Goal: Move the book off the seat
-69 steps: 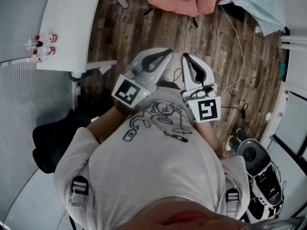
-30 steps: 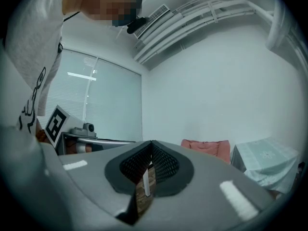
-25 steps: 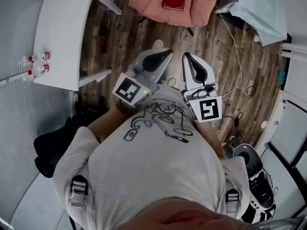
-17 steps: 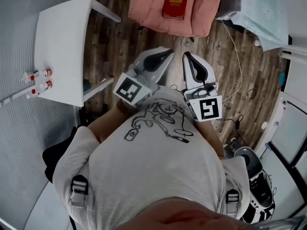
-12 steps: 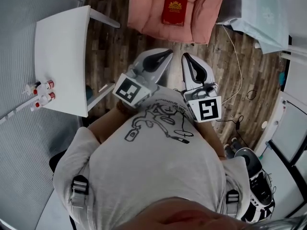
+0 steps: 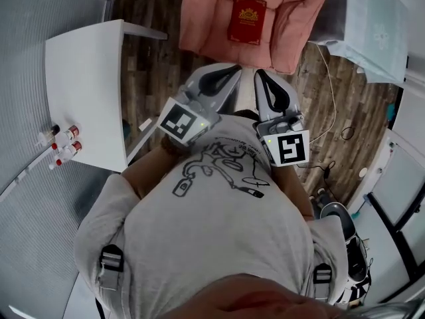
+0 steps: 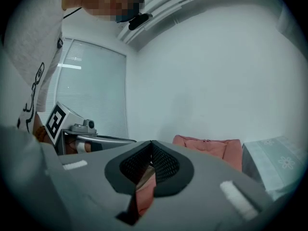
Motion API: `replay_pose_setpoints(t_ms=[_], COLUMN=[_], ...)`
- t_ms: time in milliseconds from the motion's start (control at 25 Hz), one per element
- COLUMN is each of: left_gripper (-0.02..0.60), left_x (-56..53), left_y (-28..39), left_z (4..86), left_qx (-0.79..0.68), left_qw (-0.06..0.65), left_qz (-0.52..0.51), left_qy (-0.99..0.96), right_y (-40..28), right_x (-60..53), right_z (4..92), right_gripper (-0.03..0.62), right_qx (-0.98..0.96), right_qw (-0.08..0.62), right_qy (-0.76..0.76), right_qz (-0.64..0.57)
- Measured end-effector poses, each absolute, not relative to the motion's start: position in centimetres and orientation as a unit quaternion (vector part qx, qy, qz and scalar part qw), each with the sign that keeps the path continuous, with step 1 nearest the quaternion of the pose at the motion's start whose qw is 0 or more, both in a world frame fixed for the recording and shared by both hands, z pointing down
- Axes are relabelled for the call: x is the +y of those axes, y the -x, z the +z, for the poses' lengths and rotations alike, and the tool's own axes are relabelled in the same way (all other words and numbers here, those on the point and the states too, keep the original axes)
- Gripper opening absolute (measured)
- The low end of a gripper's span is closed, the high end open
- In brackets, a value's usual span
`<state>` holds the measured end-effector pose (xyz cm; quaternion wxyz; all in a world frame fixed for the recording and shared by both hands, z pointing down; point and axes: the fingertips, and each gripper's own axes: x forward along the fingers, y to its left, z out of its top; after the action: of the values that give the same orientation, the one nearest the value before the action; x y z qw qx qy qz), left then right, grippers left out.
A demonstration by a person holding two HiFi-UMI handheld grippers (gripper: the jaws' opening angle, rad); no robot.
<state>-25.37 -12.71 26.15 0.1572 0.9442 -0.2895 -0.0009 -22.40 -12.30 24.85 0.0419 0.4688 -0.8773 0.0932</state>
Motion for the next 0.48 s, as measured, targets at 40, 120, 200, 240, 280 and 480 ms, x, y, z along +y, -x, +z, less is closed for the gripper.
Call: replay_pose_setpoints(t_ms=[40, 120, 200, 240, 280, 480], left_gripper=[0.002, 0.002, 0.002, 0.002, 0.002, 0.002], left_x=[-13.3, -14.1, -14.5, -14.8, -15.0, -15.9], left_y=[25.5, 25.6, 25.6, 25.5, 25.5, 25.2], left_z=[26.3, 26.6, 27.0, 27.2, 27.4, 28.6], left_qx=[-0.290, -0.289, -0.286, -0.285, -0.285, -0.286], left_qw=[0.161, 0.165, 0.168, 0.170, 0.170, 0.180], left_qz=[0.001, 0.003, 0.005, 0.007, 0.008, 0.014], left_qy=[-0.943, -0.943, -0.943, -0.943, -0.943, -0.941], right_y=[22.5, 22.6, 22.6, 22.6, 22.6, 22.2], right_x=[-12.9, -13.6, -14.3, -14.7, -15.0, -16.0], right_z=[25.1, 25.8, 26.3, 26.3, 26.4, 27.5], right_gripper=[0.006, 0.006, 0.006, 0.006, 0.006, 0.006], right_qx=[-0.879, -0.881, -0.881, -0.880, -0.880, -0.883], right_qw=[0.045, 0.059, 0.067, 0.064, 0.061, 0.086], right_qy=[-0.465, -0.460, -0.458, -0.459, -0.460, -0.451], right_qz=[0.091, 0.091, 0.096, 0.100, 0.103, 0.102])
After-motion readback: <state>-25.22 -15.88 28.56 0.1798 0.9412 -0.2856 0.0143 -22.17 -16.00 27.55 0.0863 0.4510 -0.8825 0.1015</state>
